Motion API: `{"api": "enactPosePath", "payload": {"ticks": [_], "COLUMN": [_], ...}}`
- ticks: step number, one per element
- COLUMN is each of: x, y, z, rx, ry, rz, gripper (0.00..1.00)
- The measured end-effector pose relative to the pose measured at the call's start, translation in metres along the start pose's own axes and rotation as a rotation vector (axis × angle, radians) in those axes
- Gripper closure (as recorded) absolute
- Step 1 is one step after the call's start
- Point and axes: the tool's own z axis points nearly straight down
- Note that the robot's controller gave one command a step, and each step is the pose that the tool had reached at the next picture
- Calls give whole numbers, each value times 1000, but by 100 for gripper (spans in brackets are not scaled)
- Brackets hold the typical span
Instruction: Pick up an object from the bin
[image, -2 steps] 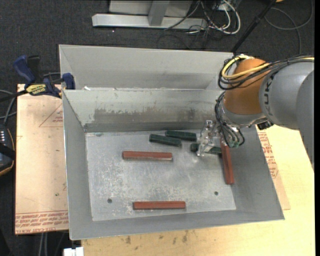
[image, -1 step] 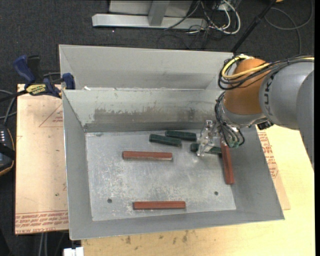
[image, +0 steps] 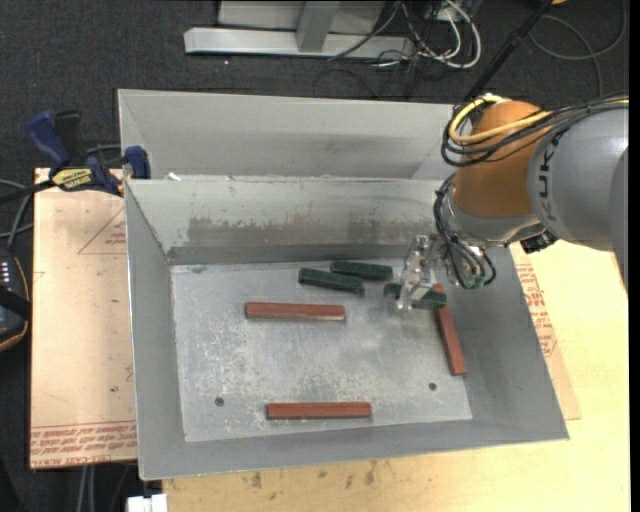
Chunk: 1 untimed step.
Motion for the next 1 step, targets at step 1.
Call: {"api": "enactPosePath", "payload": {"ticks": [1], "x": [-5], "y": [-8], "z": [-134], "rx": [1], "ry": [-6], "rz": [-59], "gripper": [100]}}
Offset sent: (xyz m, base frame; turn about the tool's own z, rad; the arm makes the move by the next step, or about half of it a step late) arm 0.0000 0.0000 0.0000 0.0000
